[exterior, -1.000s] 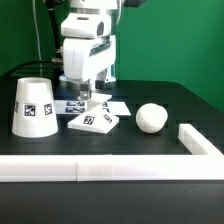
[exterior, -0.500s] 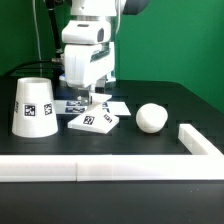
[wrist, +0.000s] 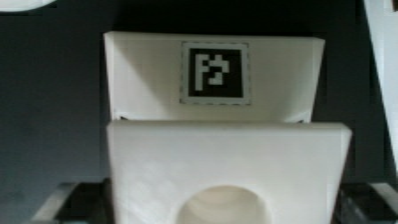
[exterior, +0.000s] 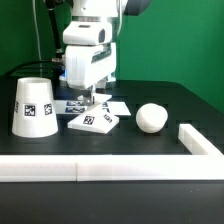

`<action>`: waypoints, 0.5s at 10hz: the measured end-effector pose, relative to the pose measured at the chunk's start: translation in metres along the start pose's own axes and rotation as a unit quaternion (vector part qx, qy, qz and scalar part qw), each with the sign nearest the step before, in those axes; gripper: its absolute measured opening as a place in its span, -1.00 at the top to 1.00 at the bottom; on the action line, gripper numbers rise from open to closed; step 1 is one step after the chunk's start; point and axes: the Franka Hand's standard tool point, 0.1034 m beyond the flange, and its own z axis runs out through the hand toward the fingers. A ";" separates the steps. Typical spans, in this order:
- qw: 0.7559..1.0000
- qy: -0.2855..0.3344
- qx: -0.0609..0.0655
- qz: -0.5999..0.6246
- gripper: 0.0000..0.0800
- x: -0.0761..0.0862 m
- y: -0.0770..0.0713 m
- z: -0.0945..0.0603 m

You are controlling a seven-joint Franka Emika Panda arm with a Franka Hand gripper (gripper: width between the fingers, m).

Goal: Assemble lamp

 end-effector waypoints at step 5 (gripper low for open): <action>1.000 0.000 0.000 0.000 -0.33 0.000 0.000 0.000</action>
Offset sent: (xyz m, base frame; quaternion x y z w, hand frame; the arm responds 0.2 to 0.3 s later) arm 0.0000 0.0000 0.0000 0.0000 0.0000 0.0000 1.0000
